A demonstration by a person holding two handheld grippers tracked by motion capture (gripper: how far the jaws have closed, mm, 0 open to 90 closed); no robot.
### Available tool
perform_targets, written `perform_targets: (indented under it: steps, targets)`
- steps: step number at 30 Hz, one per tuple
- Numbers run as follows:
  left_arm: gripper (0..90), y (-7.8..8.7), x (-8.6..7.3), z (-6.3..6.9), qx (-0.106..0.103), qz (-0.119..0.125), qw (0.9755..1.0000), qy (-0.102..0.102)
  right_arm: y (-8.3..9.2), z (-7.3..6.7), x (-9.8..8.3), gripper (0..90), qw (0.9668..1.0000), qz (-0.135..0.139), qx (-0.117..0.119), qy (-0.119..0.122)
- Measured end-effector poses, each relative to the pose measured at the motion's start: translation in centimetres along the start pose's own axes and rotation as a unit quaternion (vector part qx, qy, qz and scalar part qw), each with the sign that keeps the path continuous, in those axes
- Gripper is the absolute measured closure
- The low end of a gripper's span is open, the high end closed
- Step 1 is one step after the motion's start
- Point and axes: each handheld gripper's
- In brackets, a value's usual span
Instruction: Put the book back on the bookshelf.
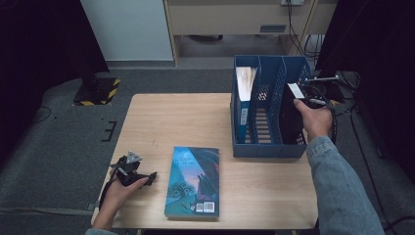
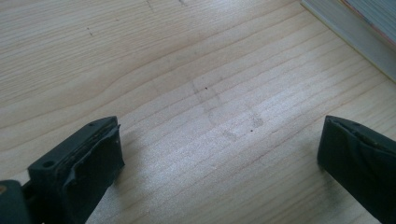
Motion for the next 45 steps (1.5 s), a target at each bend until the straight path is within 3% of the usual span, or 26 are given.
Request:
perform_targets:
  steps: [9, 15, 18, 45]
  targets:
    - [0.0, 0.0, 0.0, 0.0, 0.001, 0.002, 1.0, 0.0, -0.8, 0.2, 1.4, 52.9, 0.9998, 0.017, -0.003, -0.008]
    - [0.0, 0.0, -0.1, 0.0, 0.0, 0.003, 1.0, -0.001, -1.9, -0.4, 2.1, 52.8, 0.9997, 0.018, -0.01, 0.011]
    - [0.0, 0.0, -0.1, 0.0, 0.0, 0.002, 1.0, -0.001, -2.3, -0.5, 2.3, 52.8, 0.9997, 0.021, -0.012, 0.006]
    - [0.0, 0.0, 0.0, 0.0, -0.001, 0.0, 1.0, -0.002, -3.3, 0.1, 2.1, 50.0, 0.9996, 0.018, -0.021, 0.005]
Point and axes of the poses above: each handheld gripper's, and its own axes: y roughly backward along the jaws, x roughly out of its top, z roughly to its right, and after that the axes turned 1 degree about -z, right-handed
